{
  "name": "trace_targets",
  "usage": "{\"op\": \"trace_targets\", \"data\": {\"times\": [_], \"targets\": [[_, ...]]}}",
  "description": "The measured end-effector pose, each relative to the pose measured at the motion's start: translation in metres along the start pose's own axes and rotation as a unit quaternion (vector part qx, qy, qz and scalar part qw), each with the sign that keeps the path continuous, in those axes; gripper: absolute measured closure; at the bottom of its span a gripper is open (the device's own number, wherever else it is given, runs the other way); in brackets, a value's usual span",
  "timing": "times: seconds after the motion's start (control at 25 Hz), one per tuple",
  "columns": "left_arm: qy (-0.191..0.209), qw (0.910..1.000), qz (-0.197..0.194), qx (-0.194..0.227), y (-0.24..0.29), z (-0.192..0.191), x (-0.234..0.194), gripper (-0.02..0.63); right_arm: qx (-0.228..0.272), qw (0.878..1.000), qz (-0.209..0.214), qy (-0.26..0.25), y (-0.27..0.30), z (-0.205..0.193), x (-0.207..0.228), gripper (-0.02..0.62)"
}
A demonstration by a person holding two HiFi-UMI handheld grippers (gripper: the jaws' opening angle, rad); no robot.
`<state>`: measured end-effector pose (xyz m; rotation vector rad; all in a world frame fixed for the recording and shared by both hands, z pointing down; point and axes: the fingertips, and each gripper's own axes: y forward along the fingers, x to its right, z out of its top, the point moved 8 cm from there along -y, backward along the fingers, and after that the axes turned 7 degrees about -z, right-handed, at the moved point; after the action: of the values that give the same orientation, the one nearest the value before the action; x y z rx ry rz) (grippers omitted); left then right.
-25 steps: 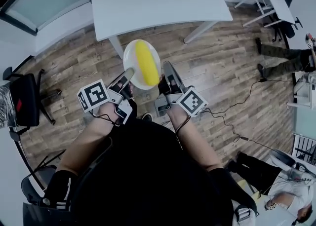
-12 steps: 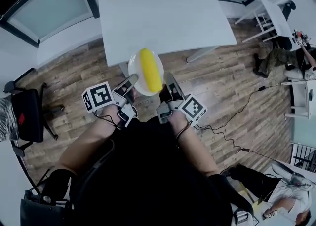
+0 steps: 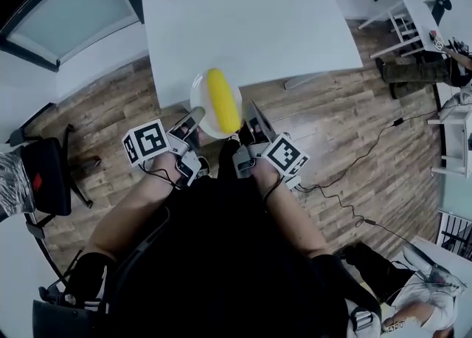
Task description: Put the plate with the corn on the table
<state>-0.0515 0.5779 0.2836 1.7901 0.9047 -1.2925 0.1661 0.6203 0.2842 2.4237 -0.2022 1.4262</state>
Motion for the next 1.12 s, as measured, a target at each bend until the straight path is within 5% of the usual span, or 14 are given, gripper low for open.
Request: {"op": "trace_targets", "data": {"times": [0.6, 1.12], "targets": [[-0.010, 0.9982, 0.019, 0.056, 0.137, 0.061, -0.004, 0.586, -0.024, 1.000, -0.014, -0.006, 0.116, 0.113, 0.047, 0.594], [-0.022, 0.9975, 0.031, 0.059, 0.188, 0.104, -0.029, 0.586, -0.031, 0.999, -0.038, -0.003, 0.179, 0.143, 0.071, 0.594]]}}
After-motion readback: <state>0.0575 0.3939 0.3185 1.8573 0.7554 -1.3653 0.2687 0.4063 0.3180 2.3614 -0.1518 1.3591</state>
